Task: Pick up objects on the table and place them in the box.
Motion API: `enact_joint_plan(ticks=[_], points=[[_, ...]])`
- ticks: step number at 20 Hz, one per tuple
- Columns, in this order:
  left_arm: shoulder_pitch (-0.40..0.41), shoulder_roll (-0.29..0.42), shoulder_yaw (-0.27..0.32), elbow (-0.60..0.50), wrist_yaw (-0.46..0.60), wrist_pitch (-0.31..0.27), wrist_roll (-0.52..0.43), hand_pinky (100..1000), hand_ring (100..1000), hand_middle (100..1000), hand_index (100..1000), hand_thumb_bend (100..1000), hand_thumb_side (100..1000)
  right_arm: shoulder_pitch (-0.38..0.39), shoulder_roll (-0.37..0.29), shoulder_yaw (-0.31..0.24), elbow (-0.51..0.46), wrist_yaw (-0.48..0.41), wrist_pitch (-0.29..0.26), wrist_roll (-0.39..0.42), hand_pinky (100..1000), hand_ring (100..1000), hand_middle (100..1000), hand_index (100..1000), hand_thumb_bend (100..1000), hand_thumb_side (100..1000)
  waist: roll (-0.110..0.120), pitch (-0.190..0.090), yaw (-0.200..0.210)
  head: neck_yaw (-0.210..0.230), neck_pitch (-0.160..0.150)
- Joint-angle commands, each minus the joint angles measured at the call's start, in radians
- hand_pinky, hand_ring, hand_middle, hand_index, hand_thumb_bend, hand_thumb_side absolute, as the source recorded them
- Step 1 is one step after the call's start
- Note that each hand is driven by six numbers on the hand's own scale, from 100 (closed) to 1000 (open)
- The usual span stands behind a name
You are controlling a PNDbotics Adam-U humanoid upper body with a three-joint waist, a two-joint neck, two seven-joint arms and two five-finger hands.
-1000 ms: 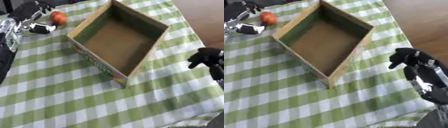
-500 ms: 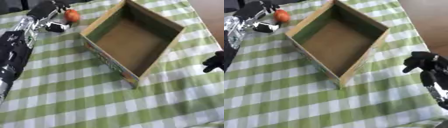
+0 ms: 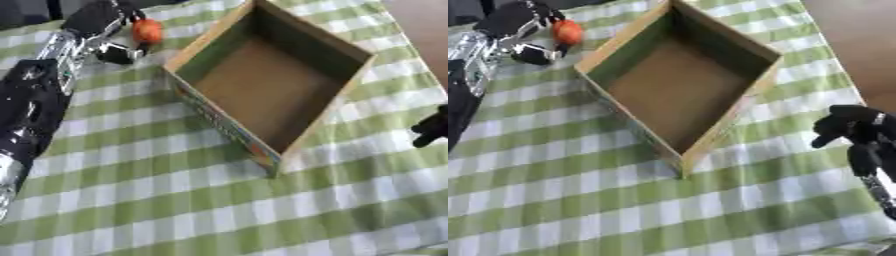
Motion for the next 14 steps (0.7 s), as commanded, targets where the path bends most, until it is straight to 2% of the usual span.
enact_joint_plan(ticks=[1, 5, 6, 8, 14], points=[[-0.01, 0.023, 0.006, -0.012, -0.05, 0.003, 0.022, 643, 580, 581, 750, 374, 339, -0.012, -0.009, 0.0, -0.022, -0.005, -0.001, 0.003, 789, 615, 694, 867, 100, 570, -0.005, -0.019, -0.001, -0.001, 0.005], [-0.009, 0.024, 0.008, -0.02, -0.094, 0.008, 0.064, 586, 522, 519, 681, 392, 329, -0.012, -0.009, -0.001, -0.022, -0.006, -0.001, 0.005, 789, 615, 695, 868, 100, 569, -0.006, -0.021, -0.002, -0.003, 0.005], [-0.009, 0.024, 0.009, -0.022, -0.101, 0.009, 0.079, 551, 484, 476, 634, 366, 301, -0.012, -0.009, -0.001, -0.021, -0.006, -0.001, 0.005, 789, 615, 695, 868, 100, 568, -0.007, -0.022, -0.002, -0.004, 0.005], [-0.007, 0.025, 0.014, -0.026, -0.101, 0.01, 0.12, 527, 458, 443, 595, 333, 261, -0.011, -0.009, -0.001, -0.021, -0.007, -0.001, 0.005, 789, 616, 695, 868, 100, 568, -0.008, -0.024, -0.002, -0.006, 0.005], [-0.005, 0.041, 0.013, -0.055, -0.008, -0.022, 0.237, 494, 429, 399, 553, 229, 153, -0.005, -0.01, -0.004, -0.018, -0.006, -0.002, 0.003, 790, 617, 696, 868, 100, 565, -0.015, -0.042, 0.007, -0.013, 0.011]])
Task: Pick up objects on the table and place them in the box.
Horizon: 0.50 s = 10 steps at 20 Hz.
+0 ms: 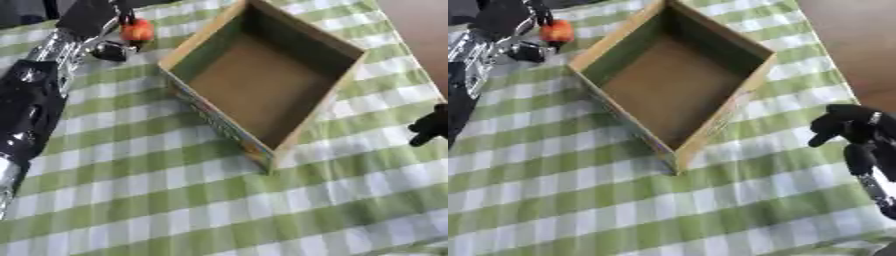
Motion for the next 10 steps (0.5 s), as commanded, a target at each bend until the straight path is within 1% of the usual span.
enact_joint_plan(ticks=[1, 4, 8, 10], points=[[-0.014, 0.047, 0.004, -0.041, 0.064, -0.025, 0.042, 497, 432, 401, 555, 213, 148, -0.004, -0.011, -0.004, -0.018, -0.006, -0.002, 0.0, 790, 617, 696, 869, 100, 564, -0.013, -0.036, 0.006, -0.005, 0.011], [-0.011, 0.069, -0.01, -0.081, 0.123, -0.051, 0.009, 510, 442, 412, 565, 203, 151, 0.003, -0.013, -0.006, -0.016, -0.006, -0.002, -0.001, 790, 618, 697, 869, 100, 562, -0.02, -0.051, 0.017, -0.012, 0.015], [-0.001, 0.103, -0.034, -0.172, 0.232, -0.085, -0.076, 517, 447, 416, 573, 156, 146, 0.011, -0.018, -0.007, -0.013, -0.006, -0.003, -0.002, 790, 619, 698, 869, 100, 558, -0.028, -0.073, 0.034, -0.021, 0.019], [0.007, 0.12, -0.052, -0.229, 0.299, -0.102, -0.122, 519, 449, 418, 575, 160, 144, 0.014, -0.02, -0.008, -0.013, -0.006, -0.004, -0.003, 790, 619, 698, 870, 100, 557, -0.031, -0.082, 0.043, -0.023, 0.02]])
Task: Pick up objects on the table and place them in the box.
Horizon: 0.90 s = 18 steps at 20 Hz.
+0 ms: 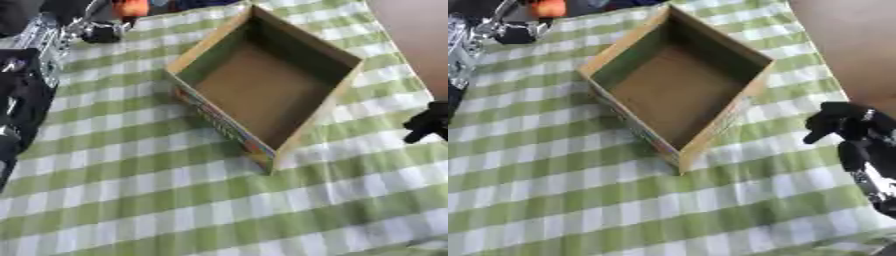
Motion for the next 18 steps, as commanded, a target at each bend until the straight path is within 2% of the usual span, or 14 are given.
enact_joint_plan(ticks=[1, 2, 10, 18], points=[[-0.007, 0.069, -0.025, -0.11, 0.104, -0.028, -0.067, 520, 449, 418, 575, 173, 140, -0.003, -0.021, -0.008, -0.012, -0.006, -0.003, -0.002, 790, 619, 698, 870, 100, 556, -0.011, -0.032, 0.009, -0.007, 0.004], [-0.004, 0.075, -0.035, -0.143, 0.132, -0.035, -0.086, 523, 451, 421, 577, 204, 136, -0.001, -0.022, -0.009, -0.012, -0.006, -0.003, -0.003, 790, 619, 699, 870, 100, 556, -0.012, -0.037, 0.014, -0.008, 0.005], [0.02, 0.093, -0.153, -0.382, 0.313, -0.088, -0.221, 530, 455, 429, 583, 215, 178, 0.006, -0.024, -0.005, -0.009, -0.006, -0.001, -0.001, 790, 620, 700, 870, 100, 554, -0.018, -0.067, 0.048, -0.01, 0.013], [0.022, 0.061, -0.261, -0.538, 0.359, -0.133, -0.336, 541, 461, 441, 590, 235, 234, 0.007, -0.022, 0.001, -0.008, -0.009, 0.0, 0.004, 790, 620, 699, 870, 100, 554, -0.022, -0.076, 0.054, -0.016, 0.007]])
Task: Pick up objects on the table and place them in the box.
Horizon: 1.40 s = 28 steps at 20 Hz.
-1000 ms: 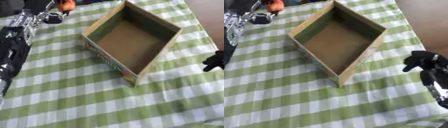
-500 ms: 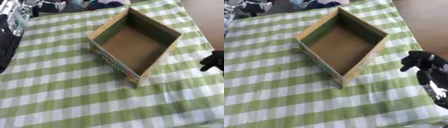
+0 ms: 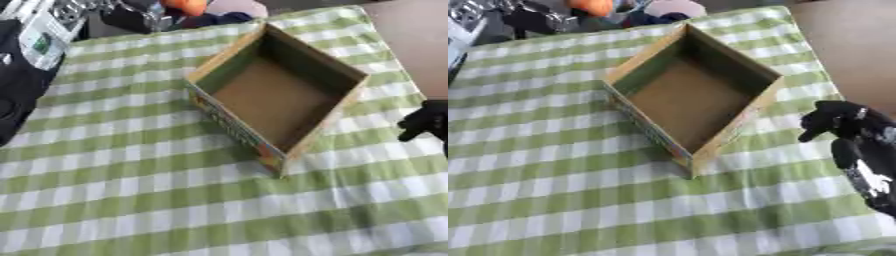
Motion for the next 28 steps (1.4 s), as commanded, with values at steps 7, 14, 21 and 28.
enact_joint_plan(ticks=[7, 14, 21, 28], points=[[-0.02, -0.088, -0.1, -0.033, -0.056, -0.074, -0.116, 550, 471, 454, 602, 246, 280, -0.01, -0.016, 0.005, -0.009, -0.012, 0.0, 0.008, 790, 620, 699, 870, 100, 555, -0.012, -0.023, -0.006, 0.003, 0.001], [-0.023, -0.157, -0.149, 0.02, -0.137, -0.137, -0.133, 559, 480, 466, 614, 269, 315, -0.012, -0.012, 0.011, -0.009, -0.015, 0.001, 0.018, 790, 620, 698, 870, 100, 555, -0.013, -0.021, -0.012, 0.01, -0.001], [-0.016, -0.188, -0.173, 0.058, -0.205, -0.182, -0.126, 574, 500, 497, 645, 303, 343, -0.013, -0.01, 0.014, -0.009, -0.016, 0.001, 0.023, 790, 620, 697, 870, 100, 556, -0.014, -0.018, -0.013, 0.013, -0.003], [-0.021, -0.196, -0.158, 0.061, -0.242, -0.17, -0.054, 595, 531, 559, 813, 435, 376, -0.012, -0.008, 0.016, -0.008, -0.017, 0.001, 0.025, 790, 620, 697, 870, 100, 556, -0.018, -0.017, -0.013, 0.018, -0.004]])
